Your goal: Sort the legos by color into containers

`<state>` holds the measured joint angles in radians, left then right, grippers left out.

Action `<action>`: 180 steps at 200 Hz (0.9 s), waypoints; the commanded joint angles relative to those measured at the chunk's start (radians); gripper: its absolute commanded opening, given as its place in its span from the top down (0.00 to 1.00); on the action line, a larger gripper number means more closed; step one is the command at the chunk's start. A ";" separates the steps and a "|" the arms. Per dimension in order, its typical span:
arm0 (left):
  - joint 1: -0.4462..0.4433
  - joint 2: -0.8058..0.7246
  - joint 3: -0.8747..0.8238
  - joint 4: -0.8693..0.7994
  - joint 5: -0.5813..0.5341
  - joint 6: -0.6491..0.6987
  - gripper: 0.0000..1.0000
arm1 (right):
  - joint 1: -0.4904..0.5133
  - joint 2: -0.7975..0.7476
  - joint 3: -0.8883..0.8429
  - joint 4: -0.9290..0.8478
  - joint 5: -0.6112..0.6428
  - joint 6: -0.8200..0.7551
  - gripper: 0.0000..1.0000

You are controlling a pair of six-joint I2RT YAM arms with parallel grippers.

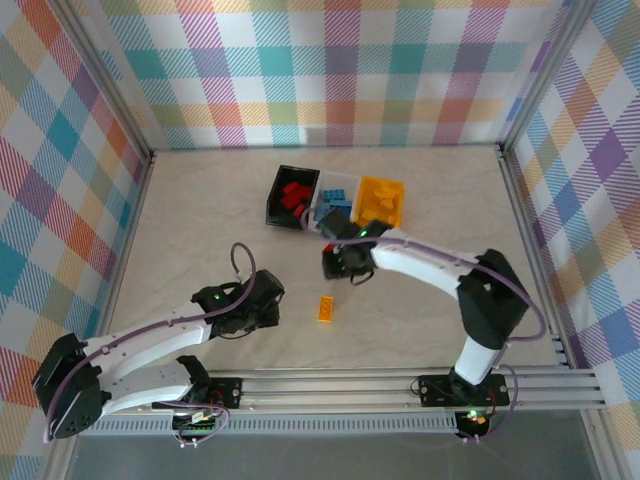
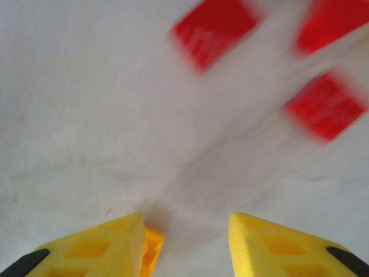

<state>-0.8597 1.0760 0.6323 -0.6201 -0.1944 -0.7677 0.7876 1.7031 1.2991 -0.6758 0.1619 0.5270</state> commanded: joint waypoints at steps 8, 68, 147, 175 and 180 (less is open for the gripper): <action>0.003 0.077 0.082 0.077 0.036 0.067 0.74 | -0.155 -0.009 0.092 0.011 -0.007 -0.129 0.58; 0.010 0.243 0.295 0.056 0.032 0.185 0.73 | -0.184 -0.068 0.001 0.041 -0.038 -0.091 0.45; 0.070 0.909 1.146 0.000 0.164 0.444 0.74 | -0.240 -0.626 -0.422 -0.092 0.051 0.011 0.41; 0.073 1.152 1.467 -0.065 0.180 0.484 0.75 | -0.238 -0.738 -0.535 -0.071 -0.032 0.042 0.41; 0.074 1.190 1.523 -0.082 0.177 0.491 0.75 | -0.238 -0.750 -0.549 -0.064 -0.047 0.042 0.41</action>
<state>-0.7925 2.1277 1.9469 -0.6003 -0.0486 -0.3542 0.5446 1.0000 0.8146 -0.7227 0.1783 0.5228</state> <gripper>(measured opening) 0.266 0.585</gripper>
